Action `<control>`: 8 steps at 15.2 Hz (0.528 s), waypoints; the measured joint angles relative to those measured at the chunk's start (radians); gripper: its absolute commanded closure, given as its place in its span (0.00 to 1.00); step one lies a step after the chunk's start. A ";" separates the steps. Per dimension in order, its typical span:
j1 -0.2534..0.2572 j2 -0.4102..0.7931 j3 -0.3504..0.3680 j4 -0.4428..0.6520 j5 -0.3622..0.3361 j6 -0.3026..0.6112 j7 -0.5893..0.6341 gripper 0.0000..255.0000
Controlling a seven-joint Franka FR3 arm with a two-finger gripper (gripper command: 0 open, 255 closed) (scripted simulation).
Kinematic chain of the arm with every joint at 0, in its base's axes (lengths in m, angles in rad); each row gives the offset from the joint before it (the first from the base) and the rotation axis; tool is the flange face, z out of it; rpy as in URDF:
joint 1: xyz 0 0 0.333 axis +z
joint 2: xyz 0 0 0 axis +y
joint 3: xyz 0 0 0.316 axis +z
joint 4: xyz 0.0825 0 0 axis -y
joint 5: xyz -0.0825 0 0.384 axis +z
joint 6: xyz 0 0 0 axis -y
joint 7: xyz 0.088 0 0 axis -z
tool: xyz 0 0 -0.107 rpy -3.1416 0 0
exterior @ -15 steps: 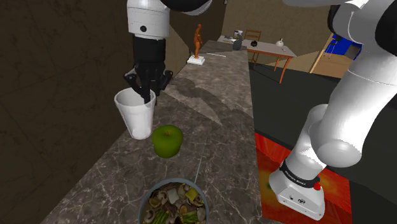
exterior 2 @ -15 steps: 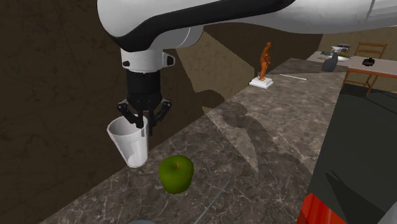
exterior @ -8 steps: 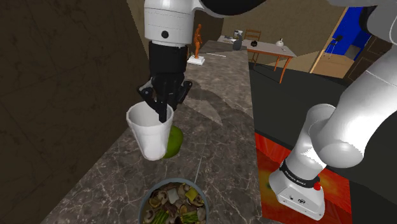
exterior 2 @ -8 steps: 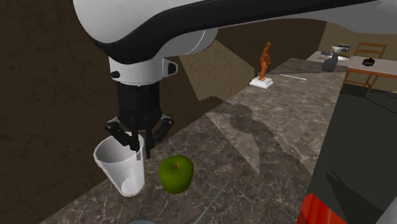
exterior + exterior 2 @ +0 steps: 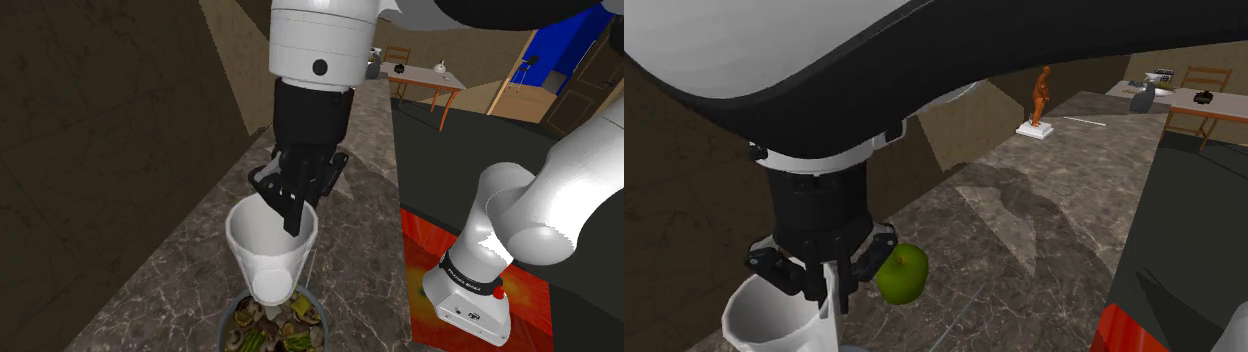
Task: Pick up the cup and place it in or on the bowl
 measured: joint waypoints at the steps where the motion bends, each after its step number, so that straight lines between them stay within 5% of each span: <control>1: 0.005 -0.009 0.006 -0.014 0.006 0.008 0.006 1.00; 8: 0.015 -0.015 0.024 -0.104 0.021 0.093 0.005 1.00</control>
